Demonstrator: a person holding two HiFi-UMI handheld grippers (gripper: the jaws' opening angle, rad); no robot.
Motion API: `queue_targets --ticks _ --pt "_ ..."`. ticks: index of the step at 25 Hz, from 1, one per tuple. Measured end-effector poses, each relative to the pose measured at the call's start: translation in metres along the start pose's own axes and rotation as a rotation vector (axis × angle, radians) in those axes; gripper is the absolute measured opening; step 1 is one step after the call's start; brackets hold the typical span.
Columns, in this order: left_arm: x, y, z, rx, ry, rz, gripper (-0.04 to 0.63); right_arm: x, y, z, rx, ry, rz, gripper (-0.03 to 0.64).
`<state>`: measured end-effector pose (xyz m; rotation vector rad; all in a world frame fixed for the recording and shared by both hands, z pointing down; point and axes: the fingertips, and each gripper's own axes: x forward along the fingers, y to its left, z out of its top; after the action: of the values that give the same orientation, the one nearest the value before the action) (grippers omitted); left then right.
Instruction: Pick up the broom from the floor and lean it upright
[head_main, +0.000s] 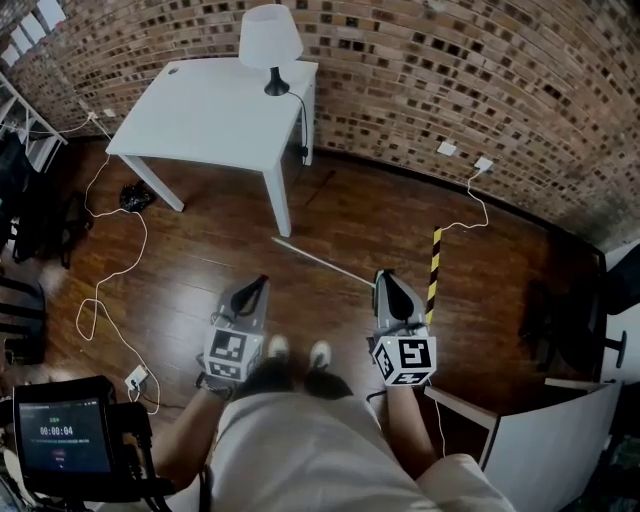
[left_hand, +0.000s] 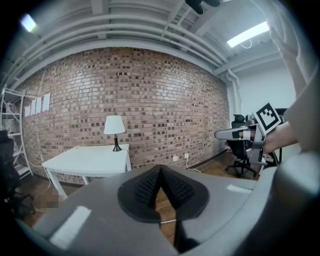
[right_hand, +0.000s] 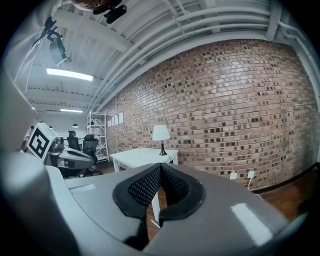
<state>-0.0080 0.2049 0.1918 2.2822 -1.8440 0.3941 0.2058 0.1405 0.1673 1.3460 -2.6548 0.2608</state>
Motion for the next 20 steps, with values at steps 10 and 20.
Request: queue_targets --ticks 10,20 --pt "0.034 0.032 -0.003 0.002 0.017 -0.082 0.002 0.042 0.008 0.006 -0.013 0.022 -0.038 0.014" --pt "0.042 0.037 -0.006 -0.032 0.034 -0.05 0.002 0.056 0.006 0.001 -0.006 0.052 -0.016 0.014"
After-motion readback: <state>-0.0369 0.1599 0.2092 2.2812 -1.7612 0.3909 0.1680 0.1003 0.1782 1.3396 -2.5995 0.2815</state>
